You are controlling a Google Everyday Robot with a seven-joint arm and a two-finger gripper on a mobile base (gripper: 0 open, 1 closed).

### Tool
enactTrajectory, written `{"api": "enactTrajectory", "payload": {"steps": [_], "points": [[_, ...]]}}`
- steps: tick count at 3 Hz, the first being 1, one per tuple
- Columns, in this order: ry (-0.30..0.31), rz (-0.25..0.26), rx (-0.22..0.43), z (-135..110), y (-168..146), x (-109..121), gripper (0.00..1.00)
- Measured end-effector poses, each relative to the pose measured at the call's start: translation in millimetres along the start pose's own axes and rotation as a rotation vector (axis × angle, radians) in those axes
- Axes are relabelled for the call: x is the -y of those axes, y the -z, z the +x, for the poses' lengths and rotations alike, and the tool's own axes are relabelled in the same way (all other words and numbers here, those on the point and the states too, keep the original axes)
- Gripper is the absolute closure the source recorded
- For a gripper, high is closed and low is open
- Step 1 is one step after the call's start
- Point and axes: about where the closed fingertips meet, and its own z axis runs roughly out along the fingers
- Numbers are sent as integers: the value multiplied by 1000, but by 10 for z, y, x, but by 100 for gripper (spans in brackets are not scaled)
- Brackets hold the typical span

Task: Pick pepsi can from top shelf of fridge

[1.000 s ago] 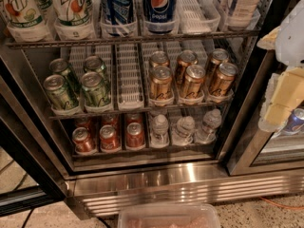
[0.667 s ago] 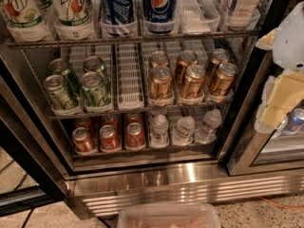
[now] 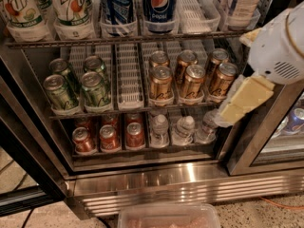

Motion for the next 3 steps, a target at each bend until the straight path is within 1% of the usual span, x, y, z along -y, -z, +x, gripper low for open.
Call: {"api": "enactTrajectory", "payload": {"steps": [1, 2, 3], "points": [[28, 77, 96, -443, 69, 24, 0], [28, 77, 96, -444, 69, 24, 0], [12, 109, 123, -516, 65, 17, 0]]}}
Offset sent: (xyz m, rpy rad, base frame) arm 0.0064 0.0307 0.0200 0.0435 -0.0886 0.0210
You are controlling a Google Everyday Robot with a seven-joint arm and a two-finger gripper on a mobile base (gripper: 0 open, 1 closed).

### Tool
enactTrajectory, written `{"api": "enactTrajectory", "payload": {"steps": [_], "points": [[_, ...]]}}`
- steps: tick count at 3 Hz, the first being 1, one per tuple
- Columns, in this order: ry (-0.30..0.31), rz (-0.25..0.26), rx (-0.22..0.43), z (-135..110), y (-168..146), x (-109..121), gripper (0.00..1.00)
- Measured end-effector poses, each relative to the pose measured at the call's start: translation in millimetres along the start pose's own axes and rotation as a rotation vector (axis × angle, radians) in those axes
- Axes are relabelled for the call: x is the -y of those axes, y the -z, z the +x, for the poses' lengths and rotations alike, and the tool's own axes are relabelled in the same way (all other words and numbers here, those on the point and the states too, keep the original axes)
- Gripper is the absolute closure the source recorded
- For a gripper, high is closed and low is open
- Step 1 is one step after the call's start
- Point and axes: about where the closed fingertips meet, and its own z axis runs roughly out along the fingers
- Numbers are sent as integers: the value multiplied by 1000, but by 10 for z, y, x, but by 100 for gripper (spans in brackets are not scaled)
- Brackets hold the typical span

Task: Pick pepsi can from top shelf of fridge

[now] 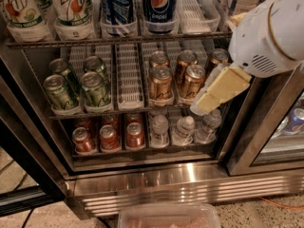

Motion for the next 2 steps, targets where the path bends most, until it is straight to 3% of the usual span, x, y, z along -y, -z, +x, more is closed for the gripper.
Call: {"api": "enactTrajectory", "payload": {"steps": [2], "points": [[-66, 128, 138, -392, -261, -172, 0]]}}
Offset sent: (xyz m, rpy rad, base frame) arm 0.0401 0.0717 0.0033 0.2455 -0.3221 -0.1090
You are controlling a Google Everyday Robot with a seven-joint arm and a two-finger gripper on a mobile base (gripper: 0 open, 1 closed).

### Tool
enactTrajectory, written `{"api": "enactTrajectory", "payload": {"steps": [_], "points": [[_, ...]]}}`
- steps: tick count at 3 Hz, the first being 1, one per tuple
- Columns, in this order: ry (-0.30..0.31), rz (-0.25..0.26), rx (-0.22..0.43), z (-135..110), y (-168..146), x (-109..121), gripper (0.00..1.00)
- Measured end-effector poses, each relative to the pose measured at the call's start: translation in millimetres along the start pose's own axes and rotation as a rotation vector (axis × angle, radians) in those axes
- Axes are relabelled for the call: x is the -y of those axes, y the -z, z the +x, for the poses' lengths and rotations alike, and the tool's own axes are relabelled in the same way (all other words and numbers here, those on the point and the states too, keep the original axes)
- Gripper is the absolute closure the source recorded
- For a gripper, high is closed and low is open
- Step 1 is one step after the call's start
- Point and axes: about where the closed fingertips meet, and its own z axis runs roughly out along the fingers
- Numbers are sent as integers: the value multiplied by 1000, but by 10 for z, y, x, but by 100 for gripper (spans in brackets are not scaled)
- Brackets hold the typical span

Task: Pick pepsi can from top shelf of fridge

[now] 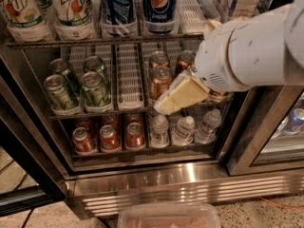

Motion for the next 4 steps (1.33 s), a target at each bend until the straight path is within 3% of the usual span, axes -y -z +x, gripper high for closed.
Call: {"api": "enactTrajectory", "payload": {"steps": [1, 2, 3, 4], "points": [[-64, 86, 96, -182, -92, 126, 0], [-138, 137, 174, -253, -143, 274, 0], [-214, 162, 232, -272, -163, 393, 0], [-291, 149, 283, -285, -214, 454, 0]]}}
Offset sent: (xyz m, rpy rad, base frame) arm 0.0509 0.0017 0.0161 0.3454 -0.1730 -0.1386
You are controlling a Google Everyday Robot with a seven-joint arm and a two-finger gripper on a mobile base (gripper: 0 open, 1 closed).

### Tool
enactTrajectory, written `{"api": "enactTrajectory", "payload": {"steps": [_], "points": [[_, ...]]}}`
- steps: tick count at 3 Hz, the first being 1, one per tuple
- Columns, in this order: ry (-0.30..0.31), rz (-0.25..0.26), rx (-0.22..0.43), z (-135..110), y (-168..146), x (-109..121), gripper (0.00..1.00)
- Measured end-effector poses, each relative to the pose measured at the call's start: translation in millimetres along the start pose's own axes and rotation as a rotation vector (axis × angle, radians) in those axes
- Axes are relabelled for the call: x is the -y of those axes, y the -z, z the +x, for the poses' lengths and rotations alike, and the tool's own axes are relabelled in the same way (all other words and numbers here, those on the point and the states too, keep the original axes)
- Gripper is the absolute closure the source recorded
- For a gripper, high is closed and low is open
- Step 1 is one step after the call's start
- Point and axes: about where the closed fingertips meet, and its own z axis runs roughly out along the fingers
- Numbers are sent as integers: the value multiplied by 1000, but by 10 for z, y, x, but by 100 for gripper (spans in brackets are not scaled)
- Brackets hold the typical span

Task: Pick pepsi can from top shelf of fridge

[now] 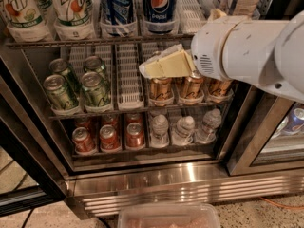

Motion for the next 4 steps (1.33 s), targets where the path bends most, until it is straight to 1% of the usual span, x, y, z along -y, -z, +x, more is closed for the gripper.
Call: {"api": "enactTrajectory", "payload": {"steps": [1, 2, 3, 4], "points": [[-62, -10, 31, -11, -25, 20, 0], [-125, -44, 71, -34, -22, 38, 0], [-125, -44, 71, -35, -22, 38, 0], [-102, -41, 97, -129, -112, 28, 0]]}}
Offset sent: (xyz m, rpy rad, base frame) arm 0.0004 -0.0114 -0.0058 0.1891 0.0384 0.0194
